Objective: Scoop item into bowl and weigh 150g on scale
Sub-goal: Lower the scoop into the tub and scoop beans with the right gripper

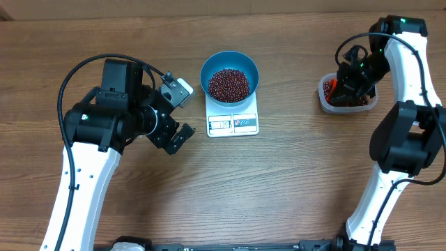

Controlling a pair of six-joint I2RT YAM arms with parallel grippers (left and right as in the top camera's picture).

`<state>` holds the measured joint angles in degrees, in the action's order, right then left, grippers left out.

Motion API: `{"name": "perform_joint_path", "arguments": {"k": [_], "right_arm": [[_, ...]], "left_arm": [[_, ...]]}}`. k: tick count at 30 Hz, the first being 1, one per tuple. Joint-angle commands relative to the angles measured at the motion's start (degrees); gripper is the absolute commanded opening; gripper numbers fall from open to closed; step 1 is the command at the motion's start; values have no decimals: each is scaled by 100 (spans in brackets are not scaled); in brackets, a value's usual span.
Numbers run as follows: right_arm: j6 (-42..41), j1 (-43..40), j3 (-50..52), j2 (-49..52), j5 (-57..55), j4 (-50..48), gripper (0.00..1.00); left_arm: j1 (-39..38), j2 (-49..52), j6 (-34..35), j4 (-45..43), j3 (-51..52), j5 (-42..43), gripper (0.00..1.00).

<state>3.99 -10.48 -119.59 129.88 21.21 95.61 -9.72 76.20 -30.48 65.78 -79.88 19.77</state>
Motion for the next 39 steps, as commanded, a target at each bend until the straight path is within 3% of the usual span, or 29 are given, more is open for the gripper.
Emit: {"name": "perform_joint_path", "arguments": {"k": [1,9,16,39], "right_arm": [[254,-22,-44,11,398,-15,4],[299,-129,-44,11,407,-33,4],[1056,-503,-44,11,1198,116,4],[1193,-1023,-42,11,1193,149,4]], "left_arm": [[-4,42,-129,0,-92,81,100],[-4,42,-129,0,-92,81,100],[-4,42,-129,0,-92,81,100],[-4,42,-129,0,-92,79,100]]}}
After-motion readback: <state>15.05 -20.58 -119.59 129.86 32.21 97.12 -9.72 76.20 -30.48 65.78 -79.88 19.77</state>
